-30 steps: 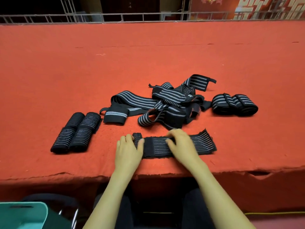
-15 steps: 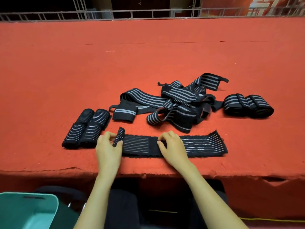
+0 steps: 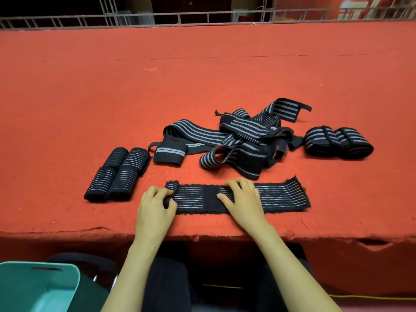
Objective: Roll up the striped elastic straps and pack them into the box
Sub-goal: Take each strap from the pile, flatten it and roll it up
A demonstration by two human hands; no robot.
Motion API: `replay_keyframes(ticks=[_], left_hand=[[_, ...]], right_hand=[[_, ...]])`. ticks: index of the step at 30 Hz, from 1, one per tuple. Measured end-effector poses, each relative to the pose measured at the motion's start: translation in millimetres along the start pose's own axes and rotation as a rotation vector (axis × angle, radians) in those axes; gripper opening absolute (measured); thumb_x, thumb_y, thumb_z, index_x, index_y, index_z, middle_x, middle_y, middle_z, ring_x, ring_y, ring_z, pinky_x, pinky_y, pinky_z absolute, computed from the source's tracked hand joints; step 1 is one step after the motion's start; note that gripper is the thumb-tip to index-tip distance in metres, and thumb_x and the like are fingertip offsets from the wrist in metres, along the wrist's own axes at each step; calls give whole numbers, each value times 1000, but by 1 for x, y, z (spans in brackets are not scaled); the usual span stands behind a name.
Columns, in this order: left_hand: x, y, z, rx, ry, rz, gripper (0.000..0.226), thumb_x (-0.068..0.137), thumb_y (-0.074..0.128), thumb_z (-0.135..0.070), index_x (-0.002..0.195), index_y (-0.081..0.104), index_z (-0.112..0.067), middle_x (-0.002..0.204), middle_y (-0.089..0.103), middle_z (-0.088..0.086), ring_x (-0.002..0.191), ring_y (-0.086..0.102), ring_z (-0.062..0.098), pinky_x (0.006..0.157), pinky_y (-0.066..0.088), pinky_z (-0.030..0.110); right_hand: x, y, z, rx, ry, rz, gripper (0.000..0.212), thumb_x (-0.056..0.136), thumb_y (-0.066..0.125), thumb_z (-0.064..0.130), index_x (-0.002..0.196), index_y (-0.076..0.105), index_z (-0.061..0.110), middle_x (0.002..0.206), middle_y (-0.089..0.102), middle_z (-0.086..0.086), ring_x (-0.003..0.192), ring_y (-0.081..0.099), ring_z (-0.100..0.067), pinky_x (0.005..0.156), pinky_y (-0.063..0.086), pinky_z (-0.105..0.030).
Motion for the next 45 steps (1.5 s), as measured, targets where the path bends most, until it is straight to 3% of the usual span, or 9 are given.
replay_keyframes(ticks=[6, 11, 15, 20, 24, 29, 33, 39, 45], left_hand=[[-3, 4, -5, 15, 45, 67, 22, 81, 72, -17, 102, 73, -9, 90, 49, 1, 90, 49, 24, 85, 43, 35], [1, 7, 7, -168, -133, 136, 22, 86, 64, -8, 106, 71, -14, 95, 46, 0, 99, 51, 27, 98, 40, 40], [3, 10, 7, -108, -246, 149, 35, 82, 68, -14, 116, 59, -15, 104, 54, 9, 106, 51, 29, 98, 39, 40], [6, 5, -16, -14, -196, 70, 25, 80, 65, -10, 105, 59, -12, 99, 56, 7, 94, 56, 29, 81, 39, 38], [-3, 21, -35, -59, -56, 30, 22, 77, 68, -3, 99, 66, -5, 98, 56, 10, 94, 56, 31, 83, 42, 38], [-8, 33, -42, -144, -10, 78, 20, 88, 60, -7, 105, 70, -4, 106, 58, 9, 102, 51, 27, 92, 30, 21], [0, 25, -31, -271, -97, 219, 40, 83, 54, 9, 118, 64, -8, 115, 59, 8, 106, 58, 23, 98, 39, 25], [2, 22, -28, -291, -263, 238, 39, 77, 73, -10, 113, 59, -16, 90, 58, -4, 78, 53, 10, 80, 40, 21], [-6, 33, -61, -193, -52, 69, 33, 78, 67, -6, 110, 65, -12, 95, 51, 2, 92, 55, 21, 88, 44, 35]], right_hand=[[-2, -2, -7, -69, -43, 25, 41, 94, 51, 45, 128, 56, 24, 128, 50, 4, 125, 40, -17, 107, 24, -33], [-4, -1, -7, -66, -34, -7, 62, 84, 27, 59, 122, 61, 22, 123, 55, 2, 120, 47, -19, 104, 32, -36], [-4, -1, -8, -65, -39, 19, 66, 83, 24, 60, 124, 60, 22, 125, 55, 3, 121, 46, -18, 105, 30, -36], [-5, -2, -10, -40, -34, 63, 60, 86, 30, 58, 127, 57, 23, 128, 52, 5, 124, 42, -16, 108, 25, -32], [-9, -5, -14, -49, -39, 63, 61, 85, 31, 60, 127, 57, 25, 128, 52, 8, 123, 43, -14, 109, 23, -29], [-10, -11, -19, -37, -60, 53, 68, 80, 25, 65, 126, 58, 27, 127, 54, 11, 121, 44, -12, 111, 26, -33], [-10, -11, -19, -20, -68, 53, 68, 80, 25, 64, 127, 56, 27, 128, 53, 12, 122, 43, -10, 112, 27, -38], [-10, -10, -20, -12, -70, 31, 65, 82, 27, 63, 127, 56, 27, 129, 53, 12, 124, 43, -9, 114, 25, -38], [-12, -14, -23, -22, -86, 44, 43, 93, 51, 47, 131, 53, 28, 134, 49, 13, 129, 38, -8, 117, 18, -36]])
Point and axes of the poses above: each hand's wrist, its own x-axis towards the middle knuckle, its own y-axis out of the palm, z = x × y, the point moved 5 cm from there along x, towards the middle knuckle
